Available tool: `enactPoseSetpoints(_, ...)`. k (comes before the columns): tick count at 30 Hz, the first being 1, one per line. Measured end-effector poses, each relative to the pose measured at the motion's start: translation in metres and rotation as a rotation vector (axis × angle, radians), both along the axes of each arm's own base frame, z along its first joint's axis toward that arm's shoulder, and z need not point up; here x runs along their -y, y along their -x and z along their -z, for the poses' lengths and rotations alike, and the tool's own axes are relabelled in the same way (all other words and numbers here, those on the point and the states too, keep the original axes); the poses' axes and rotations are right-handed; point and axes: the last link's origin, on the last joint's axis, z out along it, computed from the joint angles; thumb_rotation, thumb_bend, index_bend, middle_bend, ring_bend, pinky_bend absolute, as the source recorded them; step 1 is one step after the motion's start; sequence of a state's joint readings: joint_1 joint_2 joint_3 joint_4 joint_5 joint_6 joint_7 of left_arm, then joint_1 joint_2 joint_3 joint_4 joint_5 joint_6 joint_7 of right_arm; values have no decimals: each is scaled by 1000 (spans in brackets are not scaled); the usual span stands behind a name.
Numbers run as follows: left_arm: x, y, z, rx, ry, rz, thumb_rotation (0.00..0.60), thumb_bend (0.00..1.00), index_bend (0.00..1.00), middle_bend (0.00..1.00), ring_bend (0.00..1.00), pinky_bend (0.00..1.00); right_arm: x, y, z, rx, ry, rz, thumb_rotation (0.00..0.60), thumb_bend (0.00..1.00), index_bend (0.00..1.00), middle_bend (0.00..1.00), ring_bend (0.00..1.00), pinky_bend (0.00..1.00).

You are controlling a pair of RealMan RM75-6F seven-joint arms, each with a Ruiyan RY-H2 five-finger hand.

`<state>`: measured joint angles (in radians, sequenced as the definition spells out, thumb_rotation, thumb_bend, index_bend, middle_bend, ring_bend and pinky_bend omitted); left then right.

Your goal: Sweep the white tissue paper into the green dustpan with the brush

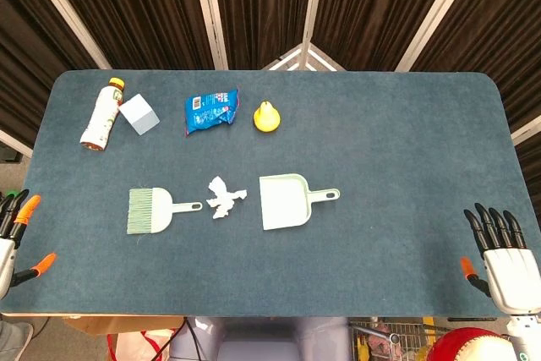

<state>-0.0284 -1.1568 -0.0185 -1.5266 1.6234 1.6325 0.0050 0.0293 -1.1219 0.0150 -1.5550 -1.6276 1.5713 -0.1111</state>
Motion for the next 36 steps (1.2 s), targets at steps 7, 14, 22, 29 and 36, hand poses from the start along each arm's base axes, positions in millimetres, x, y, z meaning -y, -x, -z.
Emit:
enactPoseSetpoints(7,1,0,-1,21,10,-20,600,0,0,0,0,8,0,0,-1,2,8,0,600,377,0,0,0,0)
enactPoseSetpoints(14,1,0,-1,26,11,-26,600,0,0,0,0,8,2,-3,0,10,4,-2,600,377,0,0,0,0)
enactPoseSetpoints(22,2,0,-1,23,7,-27,600,0,0,0,0,8,8,-15,-1,19,8,3,600,377,0,0,0,21)
enactPoseSetpoints(29,1,0,-1,26,11,-28,600,0,0,0,0,8,33,-33,0,19,14,-25,600,377,0,353,403,555)
enactPoseSetpoints(36,1,-1,-1,26,12,-23,600,0,0,0,0,8,76,-62,14,-2,-11,-44,600,377,112,774,799,856)
